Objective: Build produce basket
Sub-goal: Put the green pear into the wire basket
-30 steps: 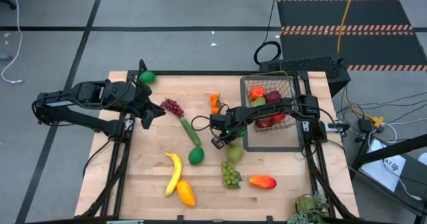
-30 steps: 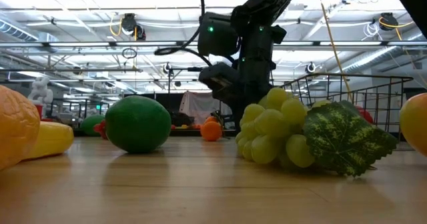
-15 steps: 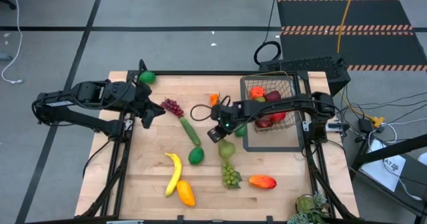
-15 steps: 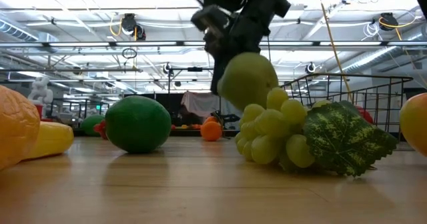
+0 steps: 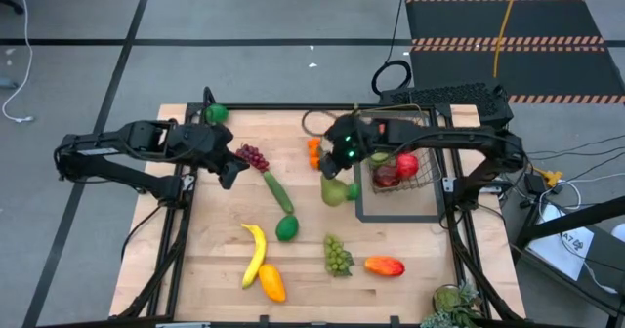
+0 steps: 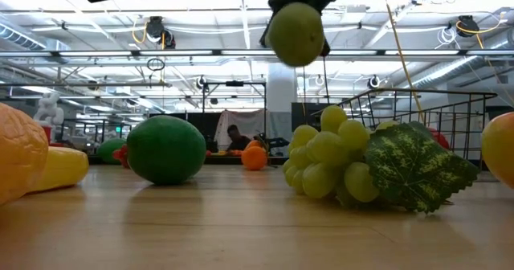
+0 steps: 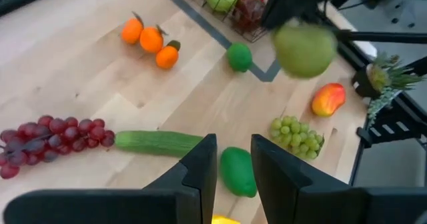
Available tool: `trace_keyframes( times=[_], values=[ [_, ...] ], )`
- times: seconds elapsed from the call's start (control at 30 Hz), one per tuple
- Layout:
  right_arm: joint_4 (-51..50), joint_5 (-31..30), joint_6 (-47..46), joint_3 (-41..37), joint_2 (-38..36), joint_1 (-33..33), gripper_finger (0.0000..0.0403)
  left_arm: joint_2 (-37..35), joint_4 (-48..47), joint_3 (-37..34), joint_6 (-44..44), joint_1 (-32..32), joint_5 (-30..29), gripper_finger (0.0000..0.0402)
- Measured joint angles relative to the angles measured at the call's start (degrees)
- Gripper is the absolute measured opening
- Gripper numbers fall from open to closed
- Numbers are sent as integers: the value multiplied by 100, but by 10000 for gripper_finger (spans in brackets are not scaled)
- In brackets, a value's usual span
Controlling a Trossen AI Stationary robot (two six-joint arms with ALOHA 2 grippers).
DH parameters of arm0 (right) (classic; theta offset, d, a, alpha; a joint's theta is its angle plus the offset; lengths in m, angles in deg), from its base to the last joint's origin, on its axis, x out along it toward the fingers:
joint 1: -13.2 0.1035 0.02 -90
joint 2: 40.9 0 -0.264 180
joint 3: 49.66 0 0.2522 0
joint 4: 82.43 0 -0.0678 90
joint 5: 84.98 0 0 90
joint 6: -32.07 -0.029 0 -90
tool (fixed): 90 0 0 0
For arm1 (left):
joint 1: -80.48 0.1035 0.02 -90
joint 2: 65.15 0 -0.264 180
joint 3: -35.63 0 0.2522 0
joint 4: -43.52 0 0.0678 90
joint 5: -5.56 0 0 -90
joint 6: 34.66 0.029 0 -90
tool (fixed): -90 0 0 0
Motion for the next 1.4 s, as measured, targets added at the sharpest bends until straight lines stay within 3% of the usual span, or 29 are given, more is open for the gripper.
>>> trace_keyframes(
  times=[0.33,0.53,0.97,1.4],
  values=[
    [23,588,846,2,-918,-688,2,421,716,0,-363,0,-45,93],
    [82,1338,1233,4,-1334,-1133,2,633,1603,0,-401,37,-385,93],
    [135,3078,1938,7,-2173,-2312,2,1252,2791,2,-962,345,-474,93],
    [1370,4523,2180,7,-2723,-2752,2,1448,3250,0,-910,369,-686,93]
  ],
)
